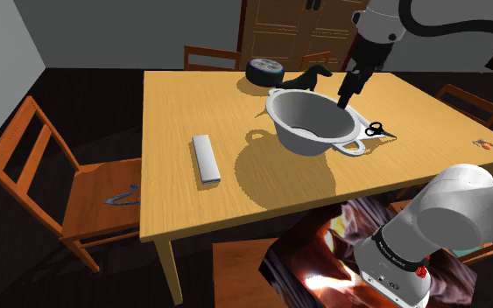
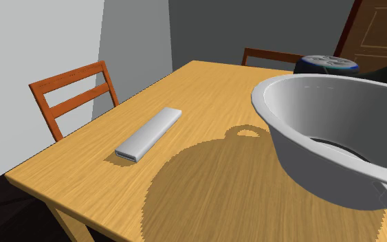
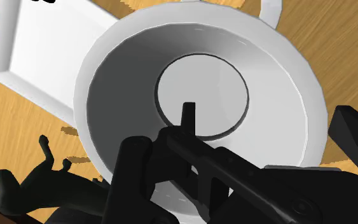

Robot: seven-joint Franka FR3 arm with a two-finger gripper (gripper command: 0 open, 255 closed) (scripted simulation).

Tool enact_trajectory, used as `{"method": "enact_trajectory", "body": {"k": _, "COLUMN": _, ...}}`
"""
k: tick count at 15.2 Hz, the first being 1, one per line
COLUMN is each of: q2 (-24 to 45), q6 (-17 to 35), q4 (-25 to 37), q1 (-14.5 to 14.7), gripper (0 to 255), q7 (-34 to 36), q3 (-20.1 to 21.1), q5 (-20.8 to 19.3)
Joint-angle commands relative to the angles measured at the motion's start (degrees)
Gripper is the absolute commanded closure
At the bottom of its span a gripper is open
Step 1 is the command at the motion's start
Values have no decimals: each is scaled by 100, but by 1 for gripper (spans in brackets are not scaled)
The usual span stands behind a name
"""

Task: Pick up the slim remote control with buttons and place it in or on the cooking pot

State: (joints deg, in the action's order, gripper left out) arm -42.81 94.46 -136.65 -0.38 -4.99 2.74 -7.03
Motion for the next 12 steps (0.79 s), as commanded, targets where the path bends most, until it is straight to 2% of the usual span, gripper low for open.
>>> {"method": "enact_trajectory", "body": {"k": 1, "q2": 0, "q6": 0, "q4": 0, "q1": 0, "gripper": 0, "q7": 0, "q3": 0, "q5": 0}}
{"method": "enact_trajectory", "body": {"k": 12, "q2": 1487, "q6": 1272, "q4": 109, "q1": 176, "gripper": 0, "q7": 1715, "q3": 994, "q5": 667}}
